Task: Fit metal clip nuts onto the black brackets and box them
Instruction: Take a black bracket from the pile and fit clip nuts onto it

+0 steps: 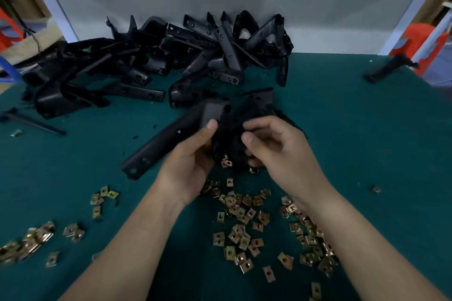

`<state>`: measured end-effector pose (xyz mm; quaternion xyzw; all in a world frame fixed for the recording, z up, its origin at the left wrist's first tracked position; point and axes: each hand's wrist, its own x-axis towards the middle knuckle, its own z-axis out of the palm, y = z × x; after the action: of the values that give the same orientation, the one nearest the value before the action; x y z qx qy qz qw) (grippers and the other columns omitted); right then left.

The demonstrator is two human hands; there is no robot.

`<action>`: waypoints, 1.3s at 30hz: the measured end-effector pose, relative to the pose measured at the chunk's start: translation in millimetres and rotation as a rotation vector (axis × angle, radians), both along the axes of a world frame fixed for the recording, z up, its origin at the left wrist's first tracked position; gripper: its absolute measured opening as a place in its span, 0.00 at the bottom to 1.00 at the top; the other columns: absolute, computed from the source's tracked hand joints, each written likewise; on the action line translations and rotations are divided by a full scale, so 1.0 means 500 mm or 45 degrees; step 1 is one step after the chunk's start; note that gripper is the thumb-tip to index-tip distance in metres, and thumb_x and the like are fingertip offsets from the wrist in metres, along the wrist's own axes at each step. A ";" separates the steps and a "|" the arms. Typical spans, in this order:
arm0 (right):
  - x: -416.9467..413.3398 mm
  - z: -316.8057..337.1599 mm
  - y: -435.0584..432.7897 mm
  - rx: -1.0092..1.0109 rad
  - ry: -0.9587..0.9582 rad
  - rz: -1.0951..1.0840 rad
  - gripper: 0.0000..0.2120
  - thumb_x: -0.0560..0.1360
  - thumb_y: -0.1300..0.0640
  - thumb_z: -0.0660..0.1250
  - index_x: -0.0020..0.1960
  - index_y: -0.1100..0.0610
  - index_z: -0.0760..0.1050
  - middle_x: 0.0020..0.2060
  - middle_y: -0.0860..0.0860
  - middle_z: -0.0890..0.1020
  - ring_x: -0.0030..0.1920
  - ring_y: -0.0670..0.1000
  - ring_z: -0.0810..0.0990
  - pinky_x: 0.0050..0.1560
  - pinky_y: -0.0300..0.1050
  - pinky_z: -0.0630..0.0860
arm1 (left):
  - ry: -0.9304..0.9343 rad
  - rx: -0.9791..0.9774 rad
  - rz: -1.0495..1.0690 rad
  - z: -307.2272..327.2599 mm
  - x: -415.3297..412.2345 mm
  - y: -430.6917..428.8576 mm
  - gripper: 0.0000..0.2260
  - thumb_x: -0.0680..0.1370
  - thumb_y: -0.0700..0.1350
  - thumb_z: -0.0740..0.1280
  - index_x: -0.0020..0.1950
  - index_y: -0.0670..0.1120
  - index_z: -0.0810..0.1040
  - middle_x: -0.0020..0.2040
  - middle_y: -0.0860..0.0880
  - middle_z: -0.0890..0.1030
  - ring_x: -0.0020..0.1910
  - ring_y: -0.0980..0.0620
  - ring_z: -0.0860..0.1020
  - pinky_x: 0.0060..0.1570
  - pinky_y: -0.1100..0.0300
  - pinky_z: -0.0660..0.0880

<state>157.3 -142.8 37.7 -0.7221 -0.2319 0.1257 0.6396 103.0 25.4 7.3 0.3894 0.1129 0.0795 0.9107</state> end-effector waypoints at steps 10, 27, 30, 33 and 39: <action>-0.042 -0.057 0.003 -0.784 -0.576 0.234 0.05 0.78 0.53 0.71 0.52 0.44 0.82 0.45 0.38 0.78 0.49 0.38 0.76 0.48 0.29 0.71 | 0.027 -0.039 0.028 -0.012 -0.003 0.019 0.13 0.76 0.45 0.70 0.58 0.41 0.86 0.60 0.41 0.84 0.60 0.46 0.83 0.55 0.58 0.80; -0.025 -0.065 -0.025 -0.773 -0.721 0.271 0.16 0.78 0.64 0.68 0.58 0.46 0.84 0.51 0.37 0.82 0.55 0.36 0.75 0.55 0.25 0.68 | -0.048 0.121 -0.010 -0.020 -0.003 0.014 0.24 0.75 0.44 0.72 0.69 0.37 0.77 0.65 0.39 0.81 0.66 0.43 0.79 0.69 0.49 0.73; -0.026 -0.059 -0.028 -0.793 -0.719 0.316 0.13 0.79 0.60 0.67 0.57 0.45 0.84 0.51 0.36 0.81 0.56 0.37 0.77 0.56 0.27 0.70 | -0.052 0.133 -0.003 -0.020 -0.005 0.013 0.20 0.78 0.43 0.70 0.68 0.37 0.78 0.65 0.39 0.81 0.66 0.43 0.79 0.71 0.48 0.71; -0.032 -0.029 -0.033 -0.658 -0.501 0.409 0.08 0.76 0.57 0.72 0.49 0.45 0.85 0.44 0.40 0.83 0.48 0.41 0.81 0.47 0.30 0.74 | -0.054 0.138 0.014 -0.020 -0.006 0.014 0.20 0.79 0.43 0.69 0.69 0.36 0.77 0.65 0.38 0.80 0.66 0.42 0.79 0.72 0.45 0.70; -0.028 0.052 -0.101 -1.119 -0.230 0.870 0.17 0.65 0.48 0.82 0.50 0.36 0.80 0.44 0.37 0.80 0.38 0.39 0.79 0.33 0.28 0.71 | -0.056 0.060 0.064 -0.017 -0.003 0.013 0.16 0.78 0.41 0.70 0.64 0.36 0.80 0.61 0.40 0.83 0.63 0.42 0.81 0.66 0.49 0.76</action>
<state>143.4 -193.3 63.6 -0.8124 -0.4321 0.3482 0.1793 101.3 31.6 -1.2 0.4059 0.1008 0.1135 0.9012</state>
